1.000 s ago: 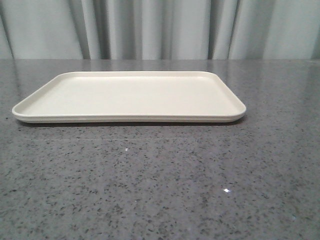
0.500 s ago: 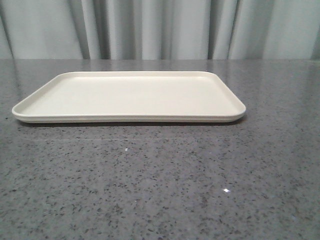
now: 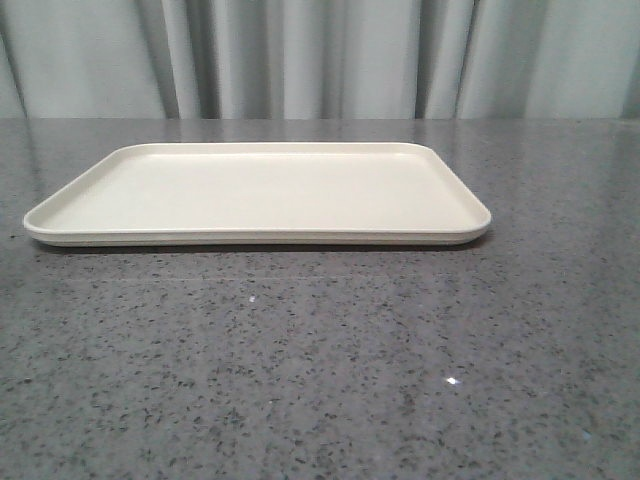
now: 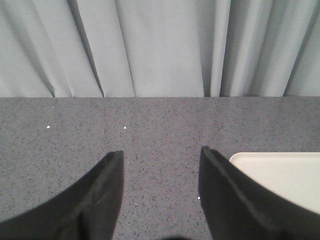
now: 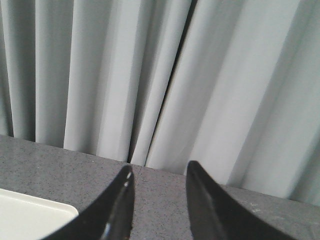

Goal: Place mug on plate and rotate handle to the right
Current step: 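Lower the left gripper into the white mug and grip its rim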

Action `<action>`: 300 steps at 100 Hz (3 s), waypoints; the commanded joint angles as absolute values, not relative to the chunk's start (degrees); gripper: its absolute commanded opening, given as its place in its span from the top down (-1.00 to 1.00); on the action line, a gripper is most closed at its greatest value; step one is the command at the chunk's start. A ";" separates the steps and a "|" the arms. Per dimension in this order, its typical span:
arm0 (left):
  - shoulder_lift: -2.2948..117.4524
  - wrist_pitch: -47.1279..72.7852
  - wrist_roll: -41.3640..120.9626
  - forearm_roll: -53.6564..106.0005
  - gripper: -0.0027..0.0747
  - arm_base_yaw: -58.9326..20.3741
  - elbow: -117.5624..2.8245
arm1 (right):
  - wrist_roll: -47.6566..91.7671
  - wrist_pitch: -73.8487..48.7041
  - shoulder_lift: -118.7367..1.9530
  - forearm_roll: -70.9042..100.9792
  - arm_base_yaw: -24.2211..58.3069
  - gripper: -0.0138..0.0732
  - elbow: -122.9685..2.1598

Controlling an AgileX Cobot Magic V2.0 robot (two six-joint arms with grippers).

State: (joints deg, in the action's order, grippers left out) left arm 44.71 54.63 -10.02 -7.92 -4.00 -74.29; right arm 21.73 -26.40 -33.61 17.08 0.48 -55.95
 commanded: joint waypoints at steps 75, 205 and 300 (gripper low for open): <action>56.73 72.33 -5.21 -7.49 -0.12 -3.80 -90.86 | 22.19 -22.40 -34.24 17.00 0.48 0.04 -57.90; 60.73 72.33 -4.38 -12.95 -0.12 -3.80 -68.49 | 22.19 -23.98 -35.34 17.00 0.48 0.04 -57.65; 60.73 71.89 -4.38 -13.00 -0.12 -3.80 -56.44 | 22.19 -24.30 -35.34 17.00 0.48 0.04 -57.31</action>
State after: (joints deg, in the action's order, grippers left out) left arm 61.48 71.60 -4.45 -12.39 -4.00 -55.25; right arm 21.77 -28.53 -34.77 17.08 0.48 -55.96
